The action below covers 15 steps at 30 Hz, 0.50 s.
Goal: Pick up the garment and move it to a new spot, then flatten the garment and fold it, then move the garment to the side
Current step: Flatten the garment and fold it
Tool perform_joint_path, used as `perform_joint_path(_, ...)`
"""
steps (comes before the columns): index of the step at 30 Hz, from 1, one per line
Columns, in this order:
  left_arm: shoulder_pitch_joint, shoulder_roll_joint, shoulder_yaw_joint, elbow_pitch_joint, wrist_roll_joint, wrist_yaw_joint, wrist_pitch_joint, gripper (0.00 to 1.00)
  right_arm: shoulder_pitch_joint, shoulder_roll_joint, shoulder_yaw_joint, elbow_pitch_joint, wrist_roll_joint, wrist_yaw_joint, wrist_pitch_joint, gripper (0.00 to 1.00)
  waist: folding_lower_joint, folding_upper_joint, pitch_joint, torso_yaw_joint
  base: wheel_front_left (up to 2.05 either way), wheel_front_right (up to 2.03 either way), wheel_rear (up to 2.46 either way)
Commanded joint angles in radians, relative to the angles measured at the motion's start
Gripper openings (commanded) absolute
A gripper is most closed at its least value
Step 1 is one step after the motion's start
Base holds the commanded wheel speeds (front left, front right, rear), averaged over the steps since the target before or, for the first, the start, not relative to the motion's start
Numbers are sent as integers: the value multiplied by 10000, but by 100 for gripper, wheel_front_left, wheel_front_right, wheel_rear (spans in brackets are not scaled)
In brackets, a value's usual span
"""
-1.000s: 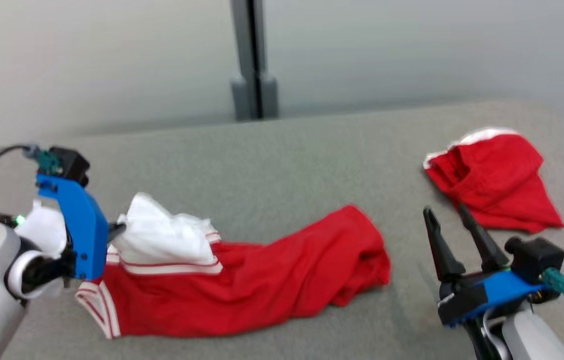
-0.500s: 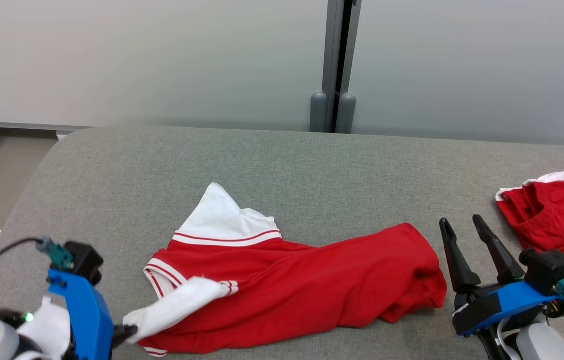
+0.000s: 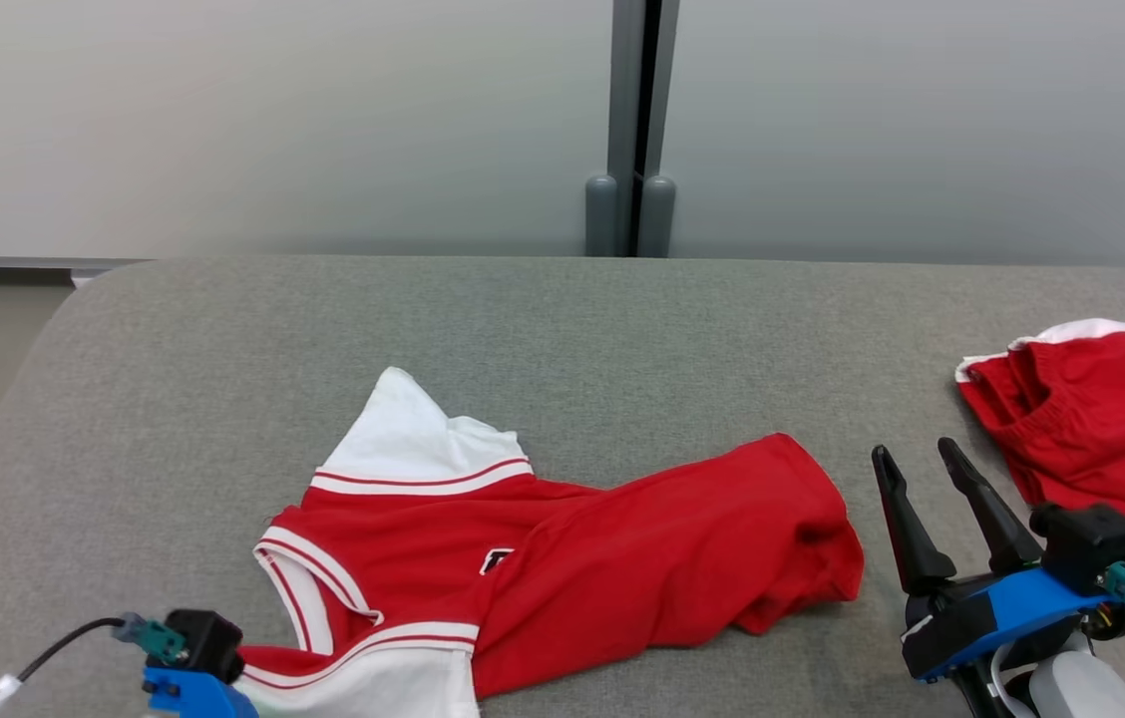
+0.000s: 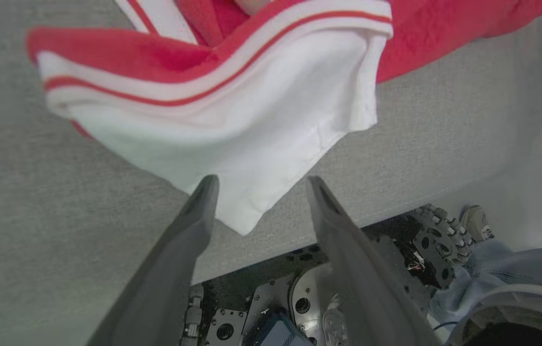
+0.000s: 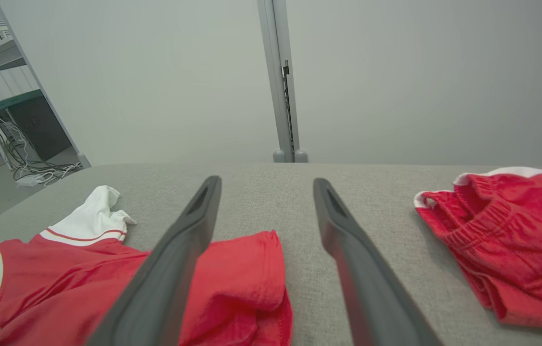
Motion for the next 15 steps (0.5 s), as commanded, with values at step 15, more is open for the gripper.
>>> perform_joint_path(15, 174, -1225, 1899, 139, 2017, 1088, -6000, 100, 30, -117, -86, -8, 146, 1, -28, 100, 0, 0, 147, -352, 0, 0, 0)
